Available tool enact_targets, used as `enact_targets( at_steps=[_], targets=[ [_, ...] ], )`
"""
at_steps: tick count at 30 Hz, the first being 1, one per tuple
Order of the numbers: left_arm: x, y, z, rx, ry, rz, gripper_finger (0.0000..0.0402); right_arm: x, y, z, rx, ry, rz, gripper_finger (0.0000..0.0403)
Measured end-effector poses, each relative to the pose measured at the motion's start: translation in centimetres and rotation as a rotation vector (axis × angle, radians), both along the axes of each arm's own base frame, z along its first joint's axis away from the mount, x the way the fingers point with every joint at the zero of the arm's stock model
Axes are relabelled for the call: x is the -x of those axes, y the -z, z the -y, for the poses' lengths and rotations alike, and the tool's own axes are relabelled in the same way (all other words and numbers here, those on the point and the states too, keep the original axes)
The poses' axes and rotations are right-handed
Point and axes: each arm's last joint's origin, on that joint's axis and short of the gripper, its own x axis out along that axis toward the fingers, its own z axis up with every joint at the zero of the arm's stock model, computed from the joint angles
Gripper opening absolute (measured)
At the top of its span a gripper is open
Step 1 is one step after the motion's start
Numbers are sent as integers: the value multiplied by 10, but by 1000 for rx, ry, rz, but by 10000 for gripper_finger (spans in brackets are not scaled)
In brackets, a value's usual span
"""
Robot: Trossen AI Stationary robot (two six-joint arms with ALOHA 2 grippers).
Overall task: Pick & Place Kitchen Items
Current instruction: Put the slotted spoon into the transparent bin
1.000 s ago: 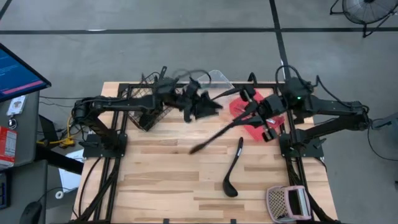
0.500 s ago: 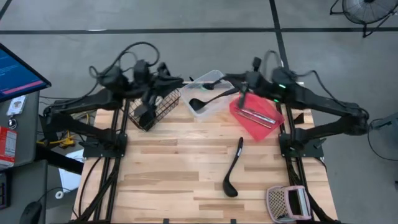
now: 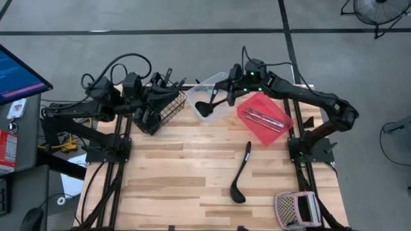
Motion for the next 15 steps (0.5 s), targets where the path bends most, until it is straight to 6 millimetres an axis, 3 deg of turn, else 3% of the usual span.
enact_targets(
  at_steps=[9,15],
  targets=[
    [0,0,0,-2,-1,-1,1,-12,16,-2,-75,-64,-37,19],
    [0,1,0,-1,-1,-4,2,-10,15,-1,-88,-53,-31,28]
  ],
)
